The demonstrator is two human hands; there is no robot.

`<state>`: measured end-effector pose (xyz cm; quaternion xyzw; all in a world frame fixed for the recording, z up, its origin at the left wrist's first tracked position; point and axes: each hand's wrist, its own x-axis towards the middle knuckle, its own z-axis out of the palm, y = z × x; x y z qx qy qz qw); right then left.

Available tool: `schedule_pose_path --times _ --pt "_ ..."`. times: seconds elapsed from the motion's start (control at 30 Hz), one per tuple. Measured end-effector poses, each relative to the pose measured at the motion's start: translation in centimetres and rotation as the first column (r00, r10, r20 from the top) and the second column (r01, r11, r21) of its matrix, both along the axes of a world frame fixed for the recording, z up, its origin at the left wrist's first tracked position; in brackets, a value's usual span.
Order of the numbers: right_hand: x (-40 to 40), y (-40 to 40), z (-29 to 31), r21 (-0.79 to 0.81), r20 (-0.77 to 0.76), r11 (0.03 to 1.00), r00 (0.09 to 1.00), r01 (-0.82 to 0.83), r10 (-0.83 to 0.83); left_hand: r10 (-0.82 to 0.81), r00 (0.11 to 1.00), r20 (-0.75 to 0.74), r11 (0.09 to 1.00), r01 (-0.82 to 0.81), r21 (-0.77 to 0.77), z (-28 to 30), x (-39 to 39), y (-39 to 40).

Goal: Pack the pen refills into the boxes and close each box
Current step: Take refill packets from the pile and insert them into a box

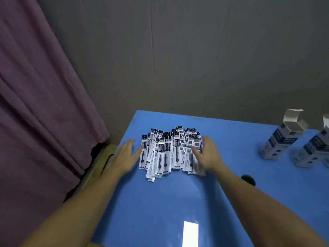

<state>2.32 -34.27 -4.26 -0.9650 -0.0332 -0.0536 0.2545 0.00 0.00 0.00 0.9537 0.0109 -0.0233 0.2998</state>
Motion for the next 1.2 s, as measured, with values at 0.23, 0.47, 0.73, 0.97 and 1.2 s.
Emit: schedule_pose_path --times 0.23,0.47,0.73,0.97,1.2 --pt "0.0 4.5 -1.8 0.121 -0.093 0.989 0.993 0.087 -0.076 -0.133 0.988 -0.075 0.989 0.137 0.053 -4.2 2.4 -3.6" --pt "-0.4 8.8 -1.9 0.208 -0.100 0.976 0.994 0.068 -0.048 -0.225 0.972 -0.063 0.973 0.228 0.046 -4.9 3.2 -8.2" --pt "-0.8 7.0 0.2 0.235 -0.121 0.953 0.979 0.191 -0.166 -0.108 0.993 -0.040 0.994 0.107 -0.026 -4.3 4.9 -6.8" --pt "-1.2 8.1 -0.9 0.212 -0.144 0.953 0.971 0.218 -0.190 -0.180 0.980 -0.079 0.977 0.188 0.100 -4.9 3.7 -7.8" --pt "-1.2 8.9 0.3 0.176 -0.186 0.963 0.968 0.203 -0.170 -0.136 0.989 -0.066 0.986 0.141 0.089 -2.8 3.8 -7.8"
